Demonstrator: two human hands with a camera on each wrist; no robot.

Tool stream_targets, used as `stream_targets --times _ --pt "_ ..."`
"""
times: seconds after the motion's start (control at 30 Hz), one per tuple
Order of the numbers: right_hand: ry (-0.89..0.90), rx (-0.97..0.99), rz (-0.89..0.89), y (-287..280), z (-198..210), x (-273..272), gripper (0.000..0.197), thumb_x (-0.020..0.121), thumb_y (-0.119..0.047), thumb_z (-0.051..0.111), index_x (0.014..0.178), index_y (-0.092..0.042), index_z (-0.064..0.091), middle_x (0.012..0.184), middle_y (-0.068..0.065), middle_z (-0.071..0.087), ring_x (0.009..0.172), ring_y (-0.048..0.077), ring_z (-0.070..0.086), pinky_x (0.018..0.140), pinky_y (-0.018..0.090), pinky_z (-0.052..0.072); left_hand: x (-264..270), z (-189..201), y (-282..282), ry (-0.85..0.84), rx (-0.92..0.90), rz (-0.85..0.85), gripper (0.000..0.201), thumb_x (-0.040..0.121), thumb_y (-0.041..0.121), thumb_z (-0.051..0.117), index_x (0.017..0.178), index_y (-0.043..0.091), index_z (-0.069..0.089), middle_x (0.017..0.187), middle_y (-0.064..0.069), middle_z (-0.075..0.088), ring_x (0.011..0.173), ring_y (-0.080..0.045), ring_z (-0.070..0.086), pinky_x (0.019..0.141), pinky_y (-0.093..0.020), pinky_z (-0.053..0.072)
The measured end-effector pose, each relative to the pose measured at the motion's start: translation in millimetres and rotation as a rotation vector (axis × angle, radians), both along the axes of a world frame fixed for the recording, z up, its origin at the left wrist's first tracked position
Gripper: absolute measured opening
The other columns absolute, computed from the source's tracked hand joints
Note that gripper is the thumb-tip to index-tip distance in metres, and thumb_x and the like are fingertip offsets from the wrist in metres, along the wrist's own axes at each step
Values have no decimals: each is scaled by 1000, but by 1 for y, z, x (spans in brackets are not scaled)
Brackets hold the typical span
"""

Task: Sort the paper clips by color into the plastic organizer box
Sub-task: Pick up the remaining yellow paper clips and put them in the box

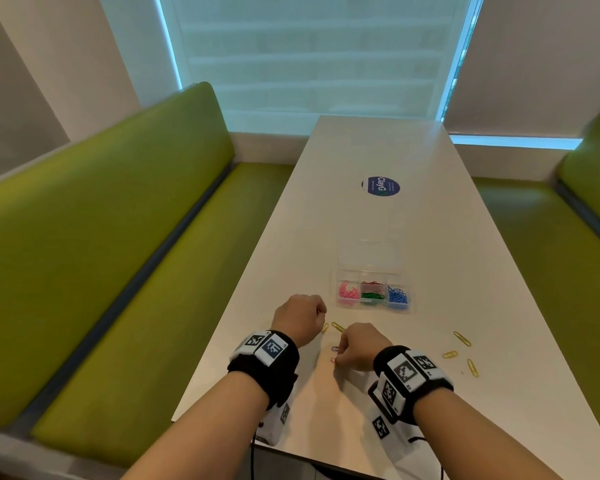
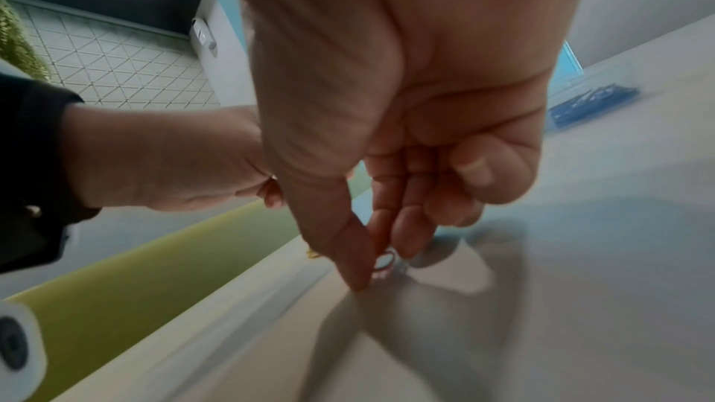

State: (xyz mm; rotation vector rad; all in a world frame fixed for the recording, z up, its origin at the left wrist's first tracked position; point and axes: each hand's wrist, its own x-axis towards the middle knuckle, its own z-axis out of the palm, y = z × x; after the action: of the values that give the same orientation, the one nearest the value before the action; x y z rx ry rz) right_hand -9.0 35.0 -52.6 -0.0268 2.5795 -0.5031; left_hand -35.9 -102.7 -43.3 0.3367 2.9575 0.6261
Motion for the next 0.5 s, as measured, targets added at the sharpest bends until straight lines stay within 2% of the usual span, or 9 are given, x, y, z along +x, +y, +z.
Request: stream_targets --times 0.23,0.3,0.33,0.4,0.5 --pt "21 -2 3 11 1 -2 21 80 -26 67 95 -13 71 100 3 69 94 17 63 83 28 52 -15 10 17 26 39 30 25 94 22 47 113 19 64 110 -6 65 101 -23 60 84 -31 48" --pt "49 -15 -9 19 4 -4 13 79 -25 68 86 -15 71 91 1 67 86 15 60 80 27 51 -21 13 23 35 56 45 25 94 22 47 112 19 64 110 -8 63 100 -24 59 84 -31 47" --pt "70 -27 -16 24 6 -5 7 78 -24 68 77 -17 68 85 -1 65 83 14 59 79 26 50 -24 14 27 38 64 51 24 94 22 47 112 19 64 109 -8 63 100 -24 59 84 -31 47" --pt "105 -56 -50 36 9 -7 20 78 -21 69 62 -24 56 74 -7 58 85 14 60 81 27 52 -32 16 35 41 82 62 23 93 22 48 110 19 64 108 -9 63 100 -25 59 84 -31 46" --pt "157 -69 -94 55 16 -9 24 80 -19 68 62 -26 53 74 -10 56 84 10 60 80 23 52 -44 17 50 39 112 75 23 93 21 49 109 20 64 107 -9 63 99 -25 59 83 -29 45"
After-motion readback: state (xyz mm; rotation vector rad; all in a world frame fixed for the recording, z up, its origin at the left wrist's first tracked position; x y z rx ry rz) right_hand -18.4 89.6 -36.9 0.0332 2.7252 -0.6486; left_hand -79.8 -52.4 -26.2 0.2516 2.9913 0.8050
